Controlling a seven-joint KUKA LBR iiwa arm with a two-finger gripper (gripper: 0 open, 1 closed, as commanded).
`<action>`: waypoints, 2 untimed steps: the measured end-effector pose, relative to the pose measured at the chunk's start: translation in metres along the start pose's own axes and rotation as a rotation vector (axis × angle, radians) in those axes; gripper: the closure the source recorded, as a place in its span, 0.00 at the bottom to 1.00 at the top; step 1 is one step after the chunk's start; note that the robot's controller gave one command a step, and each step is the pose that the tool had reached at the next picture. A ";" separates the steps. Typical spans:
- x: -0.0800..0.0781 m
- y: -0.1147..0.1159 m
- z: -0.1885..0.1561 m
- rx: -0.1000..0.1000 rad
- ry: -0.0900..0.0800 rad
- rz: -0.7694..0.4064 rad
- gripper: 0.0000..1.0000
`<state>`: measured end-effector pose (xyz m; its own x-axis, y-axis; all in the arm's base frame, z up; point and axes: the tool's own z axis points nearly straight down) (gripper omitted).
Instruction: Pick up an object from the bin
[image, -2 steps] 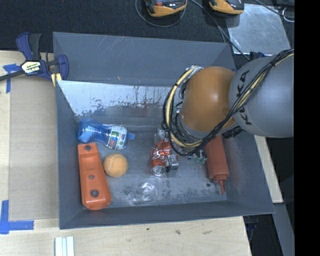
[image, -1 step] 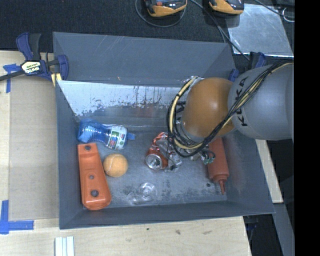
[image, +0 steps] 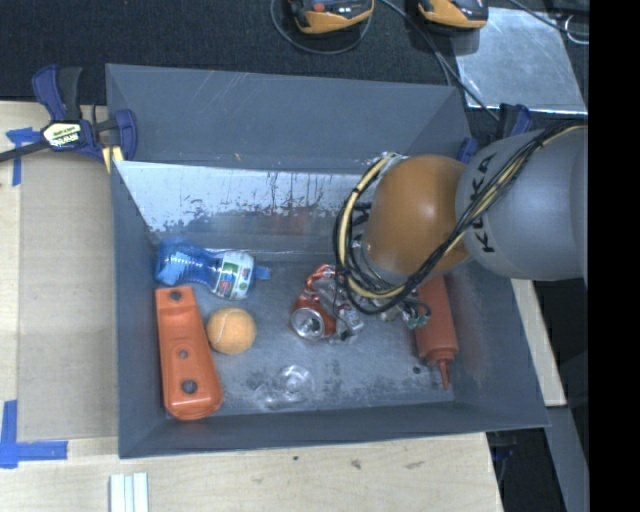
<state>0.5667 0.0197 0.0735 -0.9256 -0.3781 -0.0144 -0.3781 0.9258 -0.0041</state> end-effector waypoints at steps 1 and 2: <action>0.001 0.002 -0.103 -0.001 0.002 0.047 1.00; -0.005 0.009 -0.030 0.002 -0.007 0.047 1.00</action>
Offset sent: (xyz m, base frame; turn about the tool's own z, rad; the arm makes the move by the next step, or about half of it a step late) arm 0.0005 0.0135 -0.0035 0.0445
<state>0.5680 0.0297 0.1035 -0.9422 -0.3342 -0.0216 -0.3342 0.9425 -0.0048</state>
